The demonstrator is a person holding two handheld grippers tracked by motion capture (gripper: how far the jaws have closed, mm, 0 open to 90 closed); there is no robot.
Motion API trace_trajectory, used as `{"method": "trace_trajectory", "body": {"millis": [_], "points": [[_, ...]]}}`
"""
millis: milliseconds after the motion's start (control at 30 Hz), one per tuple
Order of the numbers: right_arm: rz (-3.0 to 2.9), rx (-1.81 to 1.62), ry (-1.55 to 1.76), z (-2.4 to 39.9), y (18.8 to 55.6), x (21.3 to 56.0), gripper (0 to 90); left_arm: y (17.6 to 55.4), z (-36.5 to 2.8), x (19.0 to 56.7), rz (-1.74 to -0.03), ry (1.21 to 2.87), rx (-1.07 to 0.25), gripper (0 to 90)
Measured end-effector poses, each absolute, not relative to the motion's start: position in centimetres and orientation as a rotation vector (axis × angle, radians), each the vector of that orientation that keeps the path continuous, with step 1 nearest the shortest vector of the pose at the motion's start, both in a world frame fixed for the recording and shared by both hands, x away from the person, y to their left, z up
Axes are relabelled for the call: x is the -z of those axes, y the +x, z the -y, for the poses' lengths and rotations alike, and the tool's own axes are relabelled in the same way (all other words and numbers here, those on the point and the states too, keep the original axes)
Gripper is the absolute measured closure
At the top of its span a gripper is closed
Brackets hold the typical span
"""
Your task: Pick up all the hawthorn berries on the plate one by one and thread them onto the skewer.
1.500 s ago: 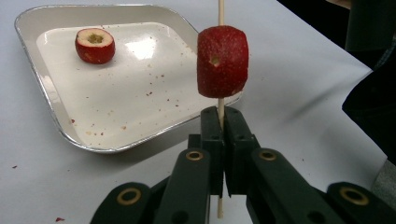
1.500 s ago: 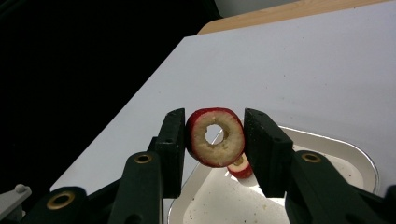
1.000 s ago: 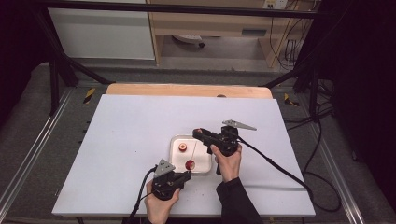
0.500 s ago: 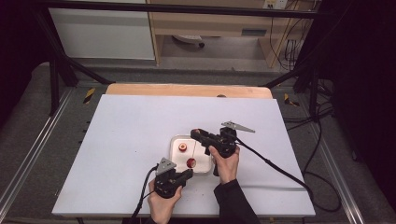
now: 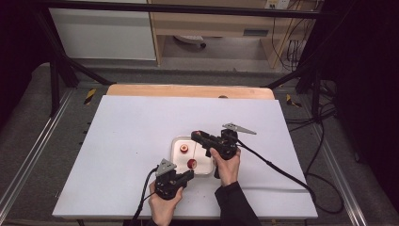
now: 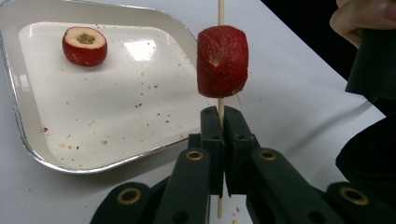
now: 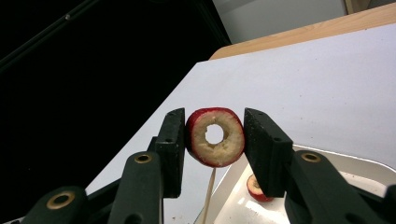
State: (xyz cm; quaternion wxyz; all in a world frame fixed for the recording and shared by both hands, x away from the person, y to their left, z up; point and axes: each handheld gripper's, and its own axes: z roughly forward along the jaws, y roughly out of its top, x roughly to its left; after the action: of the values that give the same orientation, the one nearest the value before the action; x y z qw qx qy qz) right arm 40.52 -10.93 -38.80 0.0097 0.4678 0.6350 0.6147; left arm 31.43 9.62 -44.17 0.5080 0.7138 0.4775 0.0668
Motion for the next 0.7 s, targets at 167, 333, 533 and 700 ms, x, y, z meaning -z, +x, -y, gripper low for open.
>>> {"method": "trace_trajectory", "body": {"millis": [167,333,533,700], "points": [[-1.982,-1.923,1.456,10.82,40.47,38.96,60.6,31.56,-9.64,44.20,-1.163,1.704,-0.147,88.1],[-1.977,-1.920,1.455,10.68,40.33,39.11,60.6,31.57,-9.37,44.33,-1.179,1.687,-0.137,88.2],[-1.969,-1.914,1.459,10.61,40.20,39.30,60.6,31.48,-9.22,44.29,-1.190,1.674,-0.135,88.3],[-1.960,-1.920,1.525,10.49,40.12,39.50,60.7,31.43,-8.66,44.31,-1.210,1.670,-0.182,88.3]]}}
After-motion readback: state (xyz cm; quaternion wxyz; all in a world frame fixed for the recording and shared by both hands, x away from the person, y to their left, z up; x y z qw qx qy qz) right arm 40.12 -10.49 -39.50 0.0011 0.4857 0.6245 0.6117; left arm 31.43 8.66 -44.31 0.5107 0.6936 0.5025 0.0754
